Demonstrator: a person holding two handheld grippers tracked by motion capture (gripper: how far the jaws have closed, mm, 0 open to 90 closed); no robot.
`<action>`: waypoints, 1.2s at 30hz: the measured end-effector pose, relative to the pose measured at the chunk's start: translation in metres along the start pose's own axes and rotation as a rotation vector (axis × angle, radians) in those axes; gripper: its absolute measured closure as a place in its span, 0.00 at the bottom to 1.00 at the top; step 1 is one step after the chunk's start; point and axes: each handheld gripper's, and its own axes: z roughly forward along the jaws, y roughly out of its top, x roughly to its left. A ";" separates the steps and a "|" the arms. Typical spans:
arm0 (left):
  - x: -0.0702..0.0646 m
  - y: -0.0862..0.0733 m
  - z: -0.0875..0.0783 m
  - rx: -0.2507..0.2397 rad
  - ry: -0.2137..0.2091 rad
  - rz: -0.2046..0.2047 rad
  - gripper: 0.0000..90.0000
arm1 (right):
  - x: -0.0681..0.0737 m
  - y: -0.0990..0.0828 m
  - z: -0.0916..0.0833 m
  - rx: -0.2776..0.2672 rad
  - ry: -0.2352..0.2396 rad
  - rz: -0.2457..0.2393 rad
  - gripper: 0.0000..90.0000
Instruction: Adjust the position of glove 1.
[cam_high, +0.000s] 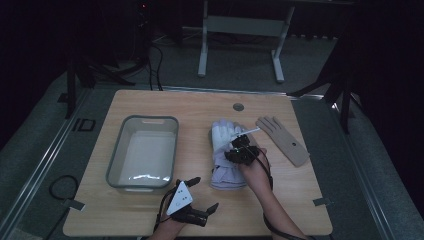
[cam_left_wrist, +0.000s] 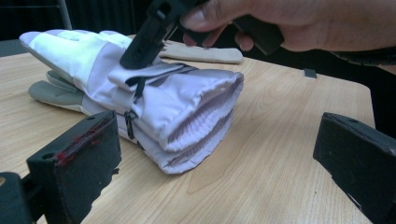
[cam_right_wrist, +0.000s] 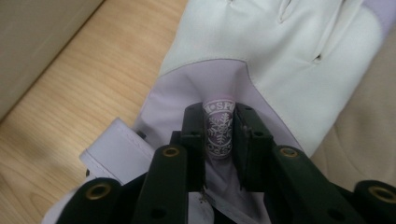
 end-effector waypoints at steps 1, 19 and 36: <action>0.000 0.000 0.000 0.001 0.000 -0.001 0.01 | 0.000 -0.002 0.000 0.000 -0.002 -0.010 0.82; 0.001 0.000 0.001 0.007 0.012 -0.023 0.01 | -0.006 -0.013 -0.022 -0.110 0.066 -0.116 0.30; -0.002 0.011 0.009 0.076 -0.018 -0.036 0.01 | -0.048 -0.051 -0.043 -0.236 0.111 -0.203 0.15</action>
